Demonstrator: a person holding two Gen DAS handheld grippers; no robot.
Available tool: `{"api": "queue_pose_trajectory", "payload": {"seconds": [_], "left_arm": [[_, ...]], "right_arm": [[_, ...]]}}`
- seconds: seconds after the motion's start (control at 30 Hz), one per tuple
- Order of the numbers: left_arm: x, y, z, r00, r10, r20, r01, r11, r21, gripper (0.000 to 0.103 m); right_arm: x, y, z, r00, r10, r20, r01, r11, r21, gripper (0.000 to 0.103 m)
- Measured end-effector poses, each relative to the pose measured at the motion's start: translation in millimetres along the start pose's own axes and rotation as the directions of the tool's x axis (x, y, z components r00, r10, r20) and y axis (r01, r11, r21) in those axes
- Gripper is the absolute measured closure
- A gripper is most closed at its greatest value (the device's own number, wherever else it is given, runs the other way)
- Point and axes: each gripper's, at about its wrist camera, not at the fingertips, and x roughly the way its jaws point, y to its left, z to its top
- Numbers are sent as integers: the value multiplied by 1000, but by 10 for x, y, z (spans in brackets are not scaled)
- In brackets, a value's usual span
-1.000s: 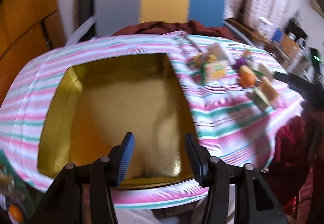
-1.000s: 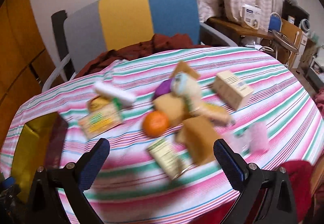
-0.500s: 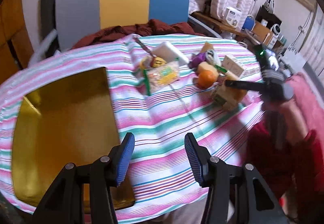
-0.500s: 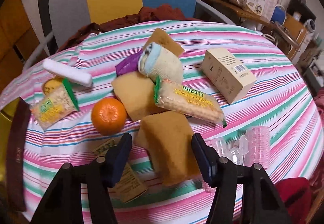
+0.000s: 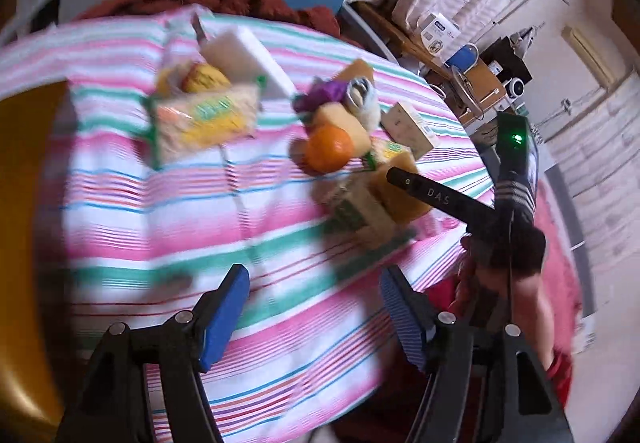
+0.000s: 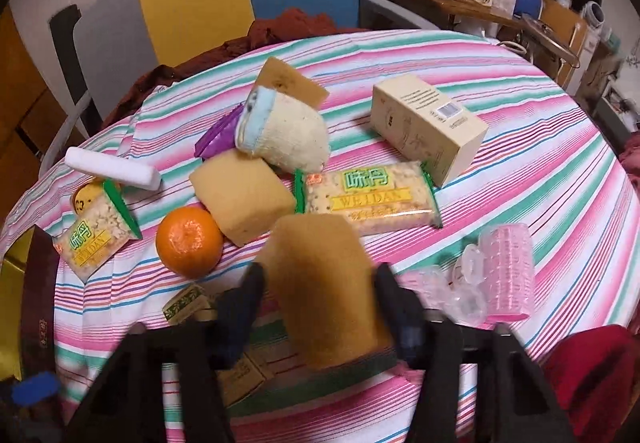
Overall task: Organize objects
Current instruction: 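Grasp the tan sponge with the right tool while the left tool grasps the green-white tea box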
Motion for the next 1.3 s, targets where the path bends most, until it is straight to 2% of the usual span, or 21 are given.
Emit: {"api": "queue_pose_trajectory", "payload": {"seconds": [0.07, 0.1, 0.17, 0.27, 0.33, 0.5, 0.53, 0.57, 0.6, 0.7, 0.77, 0.87, 0.93, 1.03, 1.1, 1.2, 1.3], "left_arm": [[116, -61, 33, 1000, -14, -10, 14, 1000, -27, 31], [183, -116, 53, 1000, -3, -5, 2, 1000, -29, 22], [302, -217, 83, 999, 41, -9, -42, 999, -7, 14], [478, -359, 136, 998, 58, -27, -58, 998, 16, 14], [584, -455, 187, 998, 56, -31, -56, 998, 13, 14], [792, -583, 317, 989, 145, 1, -145, 989, 16, 12], [839, -604, 333, 988, 152, 2, -152, 988, 15, 11], [882, -617, 344, 987, 158, -3, -158, 987, 22, 3], [954, -625, 350, 984, 175, -19, -174, 984, 30, 0], [1127, -616, 369, 980, 187, -64, -185, 982, 45, 2], [1194, -574, 351, 970, 225, -91, -220, 973, 67, 6], [1108, -534, 311, 970, 241, -38, -235, 964, 125, 10], [1005, -414, 292, 976, 217, -18, -214, 970, 119, 17], [865, -242, 248, 982, 187, -4, -185, 977, 102, 20], [774, -176, 215, 984, 178, 3, -177, 980, 86, 28], [683, -161, 228, 985, 173, 27, -174, 983, 49, 29], [722, -224, 284, 978, 209, 17, -209, 977, 49, 29]], "right_arm": [[5, -56, 17, 1000, 24, 7, -25, 999, 37, 62], [6, -112, 19, 999, 49, 7, -49, 996, 70, 62], [-6, -251, 19, 995, 100, 17, -102, 984, 148, 63], [-27, -425, 11, 984, 171, 50, -178, 952, 250, 63], [-46, -467, 17, 981, 180, 69, -192, 942, 276, 63], [-62, -520, 28, 978, 183, 97, -204, 931, 304, 63], [-61, -537, 33, 979, 178, 98, -200, 929, 310, 63], [-66, -552, 32, 979, 176, 101, -200, 927, 317, 63], [-67, -566, 32, 979, 177, 105, -202, 924, 323, 63], [-44, -596, 51, 978, 180, 104, -204, 923, 326, 63], [-44, -579, 53, 977, 185, 104, -209, 925, 317, 63], [-50, -543, 57, 976, 194, 103, -216, 930, 296, 63], [-41, -521, 59, 973, 209, 101, -230, 930, 287, 63], [-39, -502, 51, 968, 228, 101, -247, 927, 281, 63], [-37, -488, 50, 966, 237, 101, -256, 926, 276, 63], [-27, -447, 53, 965, 244, 93, -260, 930, 259, 63], [-32, -408, 48, 964, 249, 90, -264, 934, 239, 63]]}}
